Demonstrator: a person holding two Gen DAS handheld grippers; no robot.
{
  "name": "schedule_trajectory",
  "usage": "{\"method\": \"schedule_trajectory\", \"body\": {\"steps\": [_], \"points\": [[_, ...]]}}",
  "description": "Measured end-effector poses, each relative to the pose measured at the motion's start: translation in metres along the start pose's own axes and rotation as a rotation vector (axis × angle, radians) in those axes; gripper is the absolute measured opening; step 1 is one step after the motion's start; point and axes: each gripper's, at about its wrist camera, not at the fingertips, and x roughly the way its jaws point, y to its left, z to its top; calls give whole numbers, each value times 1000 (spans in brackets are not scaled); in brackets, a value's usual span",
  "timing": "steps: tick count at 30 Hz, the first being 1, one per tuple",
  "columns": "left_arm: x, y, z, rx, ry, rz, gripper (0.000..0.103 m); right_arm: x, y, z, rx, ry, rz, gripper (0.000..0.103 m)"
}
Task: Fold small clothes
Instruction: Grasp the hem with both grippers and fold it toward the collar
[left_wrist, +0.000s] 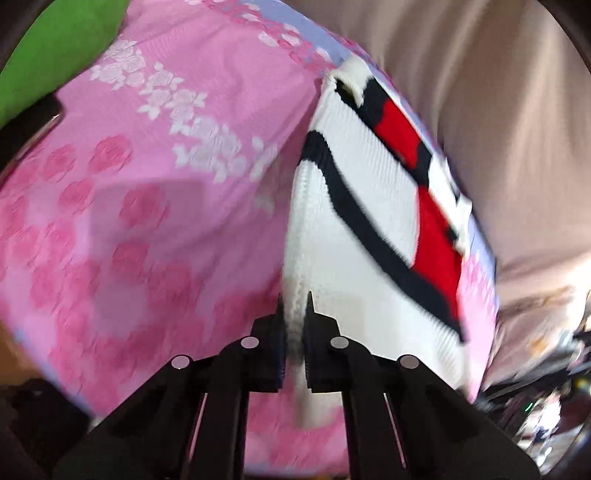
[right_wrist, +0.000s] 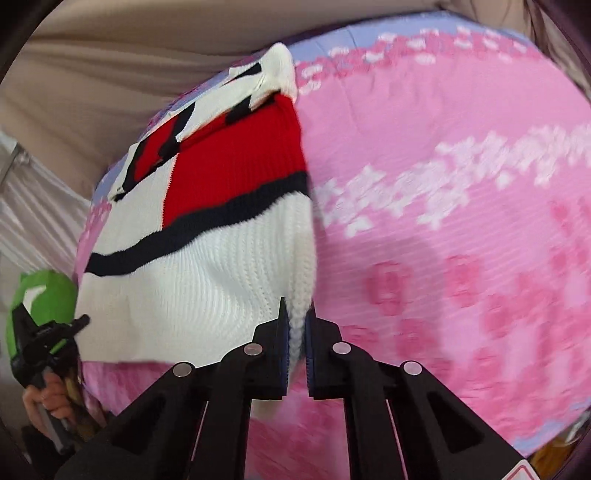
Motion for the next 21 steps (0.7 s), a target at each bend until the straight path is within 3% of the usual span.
{"method": "schedule_trajectory", "body": {"steps": [3, 6, 12, 13, 15, 17, 19, 21], "points": [[-7, 7, -35, 16, 67, 40, 6, -29, -24, -6, -64, 23, -71, 5], [-6, 17, -81, 24, 169, 97, 6, -45, -50, -27, -99, 100, -127, 5], [-32, 43, -147, 4, 308, 192, 6, -53, -89, -111, -175, 414, -207, 5], [-37, 41, -148, 5, 314, 199, 6, -57, -92, -125, -179, 481, -201, 5], [-64, 36, -137, -5, 274, 182, 6, -67, -90, -130, -182, 527, -185, 5], [-85, 18, -101, -13, 177, 128, 6, -88, -83, -105, -139, 467, -133, 5], [-88, -4, -59, 10, 89, 54, 6, -111, -76, -55, -73, 310, -46, 5], [-73, -42, -8, 97, -24, 8, 6, -122, -68, -4, -48, 146, 18, 5]]}}
